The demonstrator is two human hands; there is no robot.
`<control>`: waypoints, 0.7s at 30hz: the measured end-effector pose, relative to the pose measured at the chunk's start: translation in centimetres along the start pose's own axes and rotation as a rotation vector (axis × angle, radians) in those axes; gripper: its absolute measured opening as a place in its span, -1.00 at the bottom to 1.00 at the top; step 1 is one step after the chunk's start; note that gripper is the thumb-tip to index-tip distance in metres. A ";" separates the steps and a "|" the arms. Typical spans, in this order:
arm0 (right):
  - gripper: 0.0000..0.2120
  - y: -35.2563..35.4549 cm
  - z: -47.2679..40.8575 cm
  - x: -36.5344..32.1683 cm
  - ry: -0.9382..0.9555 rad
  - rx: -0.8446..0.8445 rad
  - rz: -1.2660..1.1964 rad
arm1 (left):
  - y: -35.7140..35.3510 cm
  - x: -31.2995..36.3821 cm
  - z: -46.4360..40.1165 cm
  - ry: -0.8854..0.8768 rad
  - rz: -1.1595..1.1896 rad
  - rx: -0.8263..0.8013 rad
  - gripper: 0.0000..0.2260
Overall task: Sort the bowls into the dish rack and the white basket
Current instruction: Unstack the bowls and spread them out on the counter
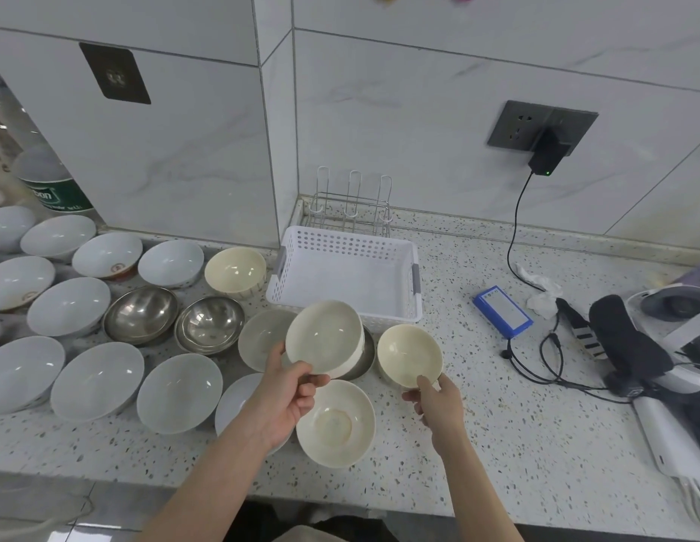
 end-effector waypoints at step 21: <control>-0.82 3.1 6.7 -2.0 0.328 -0.118 0.026 | -4.3 -4.1 1.7 0.010 -0.564 -0.251 -0.43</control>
Point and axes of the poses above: each hand's wrist, its own z-axis away from the middle knuckle, its own y-axis out of the back of the hand, x = y × z, the point moved 4 cm from there along -z, towards the middle knuckle, and after that the axes turned 5 degrees about z, right-handed, at the moved point
